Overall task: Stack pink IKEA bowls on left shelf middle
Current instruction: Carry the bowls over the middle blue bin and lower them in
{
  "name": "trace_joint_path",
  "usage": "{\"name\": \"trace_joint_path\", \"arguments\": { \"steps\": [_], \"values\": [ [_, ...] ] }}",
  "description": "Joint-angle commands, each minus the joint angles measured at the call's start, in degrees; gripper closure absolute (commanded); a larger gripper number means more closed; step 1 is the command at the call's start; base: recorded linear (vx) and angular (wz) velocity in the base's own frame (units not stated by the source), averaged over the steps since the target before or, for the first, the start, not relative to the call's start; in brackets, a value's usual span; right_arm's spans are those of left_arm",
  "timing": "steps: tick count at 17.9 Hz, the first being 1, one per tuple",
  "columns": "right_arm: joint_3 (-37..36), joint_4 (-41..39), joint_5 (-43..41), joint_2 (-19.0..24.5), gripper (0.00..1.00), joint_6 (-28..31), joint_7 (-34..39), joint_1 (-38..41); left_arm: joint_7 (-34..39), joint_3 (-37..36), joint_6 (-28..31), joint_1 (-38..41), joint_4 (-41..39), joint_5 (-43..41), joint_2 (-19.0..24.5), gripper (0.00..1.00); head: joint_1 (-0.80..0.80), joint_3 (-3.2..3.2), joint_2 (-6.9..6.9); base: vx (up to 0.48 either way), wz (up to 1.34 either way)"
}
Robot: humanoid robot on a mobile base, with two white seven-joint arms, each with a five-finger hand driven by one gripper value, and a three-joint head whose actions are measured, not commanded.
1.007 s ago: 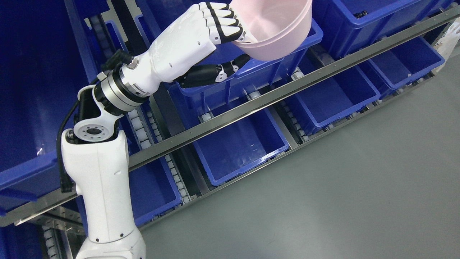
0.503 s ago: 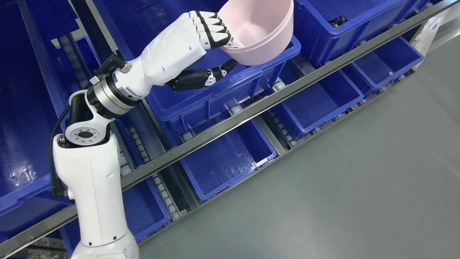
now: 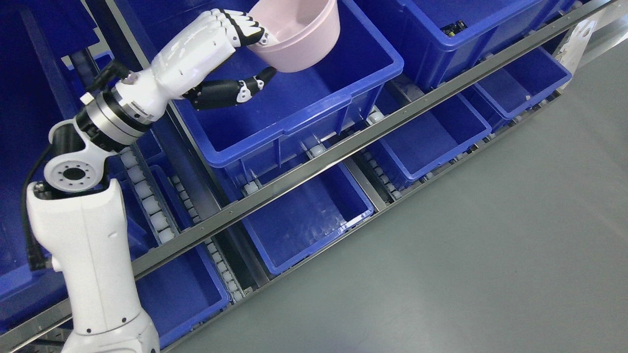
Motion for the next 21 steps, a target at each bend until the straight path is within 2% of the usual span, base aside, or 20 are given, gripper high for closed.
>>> {"name": "trace_joint_path", "arguments": {
  "steps": [1, 6, 8, 13, 21],
  "values": [
    [0.00, 0.00, 0.00, -1.00, 0.00, 0.05, 0.25, 0.00, -0.04, 3.11, 0.88, -1.56, 6.53, -0.20, 9.31, 0.88, 0.00, 0.00, 0.00, 0.003, 0.02],
    [0.00, 0.00, 0.00, -1.00, 0.00, 0.05, 0.25, 0.00, -0.04, 0.05, 0.80, -3.75, 11.63, -2.74, 8.62, 0.87, 0.00, 0.00, 0.00, -0.019, 0.04],
    [0.00, 0.00, 0.00, -1.00, 0.00, 0.05, 0.25, 0.00, 0.40, -3.38, 0.80, -5.86, 14.35, -4.33, 6.69, 0.87, 0.00, 0.00, 0.00, -0.100, 0.10],
    [0.00, 0.00, 0.00, -1.00, 0.00, 0.05, 0.25, 0.00, 0.66, -4.36, 0.80, -10.79, 17.70, -9.34, -0.17, 0.87, 0.00, 0.00, 0.00, -0.048, 0.03],
    [0.00, 0.00, 0.00, -1.00, 0.00, 0.05, 0.25, 0.00, 0.66, -5.05, 0.80, -13.87, 23.06, -13.82, -0.53, 0.87, 0.00, 0.00, 0.00, -0.023, 0.03]
  ]
}}
